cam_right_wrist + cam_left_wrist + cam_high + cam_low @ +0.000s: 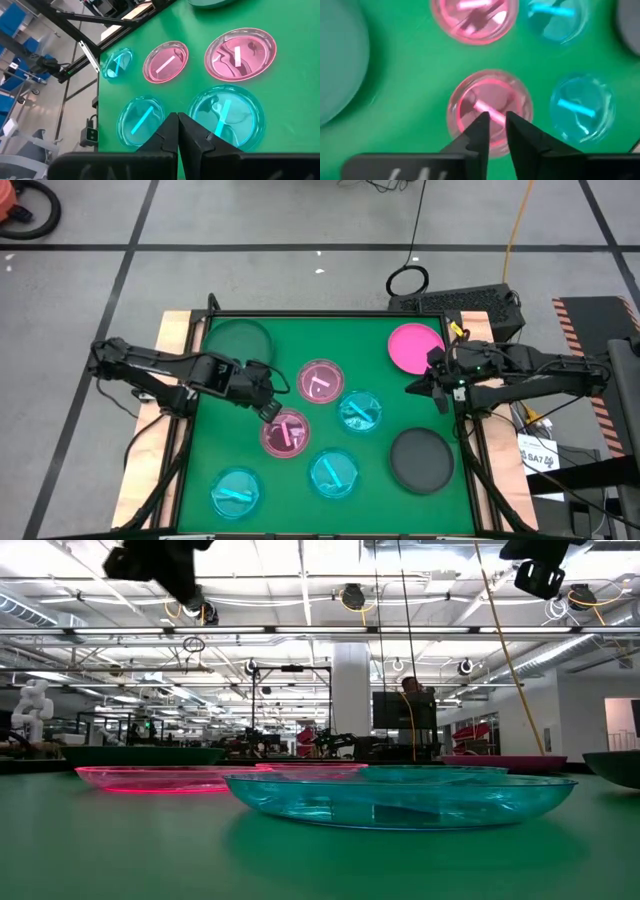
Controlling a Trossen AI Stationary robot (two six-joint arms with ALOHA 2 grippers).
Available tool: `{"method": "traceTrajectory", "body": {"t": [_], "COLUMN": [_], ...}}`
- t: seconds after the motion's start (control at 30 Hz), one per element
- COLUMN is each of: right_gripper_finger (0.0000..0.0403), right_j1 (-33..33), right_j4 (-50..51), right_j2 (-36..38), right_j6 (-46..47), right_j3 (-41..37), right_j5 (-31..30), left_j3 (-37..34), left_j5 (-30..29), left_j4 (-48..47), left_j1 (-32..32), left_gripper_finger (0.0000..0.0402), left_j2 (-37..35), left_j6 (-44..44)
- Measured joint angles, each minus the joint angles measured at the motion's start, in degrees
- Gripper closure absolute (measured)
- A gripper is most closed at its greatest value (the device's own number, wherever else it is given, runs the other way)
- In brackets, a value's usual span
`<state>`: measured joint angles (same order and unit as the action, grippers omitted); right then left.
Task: Stack plastic plates
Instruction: Stack the black plate on top of the dark green plate
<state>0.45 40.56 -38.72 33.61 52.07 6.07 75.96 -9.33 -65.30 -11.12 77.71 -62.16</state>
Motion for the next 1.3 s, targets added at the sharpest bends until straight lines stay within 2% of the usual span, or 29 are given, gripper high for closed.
{"method": "traceTrajectory", "body": {"t": [0.17,0.3,0.53,0.77,0.93,1.13,1.3], "right_gripper_finger": [0.0403,0.0403,0.0396,0.0393,0.0393,0.0392,0.0392], "right_j1": [0.0,0.0,0.0,0.0,0.0,0.0,0.0], "right_j4": [0.2,1.3,3.3,4.1,6.0,6.6,9.3], "right_j2": [0.0,0.0,0.0,0.0,0.0,0.0,0.0], "right_j6": [0.1,-0.4,-0.4,1.1,1.3,1.5,5.7], "right_j3": [0.0,0.0,0.0,0.0,0.0,0.0,0.0], "right_j5": [0.0,-0.1,-0.2,-0.2,-0.3,-3.3,-8.4], "left_j3": [0.0,0.0,0.0,0.0,0.0,0.0,0.0], "left_j5": [2.1,2.1,2.6,9.5,10.8,13.1,7.5], "left_j4": [-1.9,-1.7,-3.4,-3.3,-2.4,1.5,13.5], "left_j1": [-2.5,-4.8,-8.5,-11.6,-14.3,-14.0,-12.3], "left_gripper_finger": [0.0282,0.0269,0.0243,0.0221,0.0220,0.0220,0.0220], "left_j2": [0.5,0.5,1.1,1.5,1.5,1.5,1.5], "left_j6": [-6.0,-7.9,-19.1,-29.3,-27.2,-24.5,-12.2]}}
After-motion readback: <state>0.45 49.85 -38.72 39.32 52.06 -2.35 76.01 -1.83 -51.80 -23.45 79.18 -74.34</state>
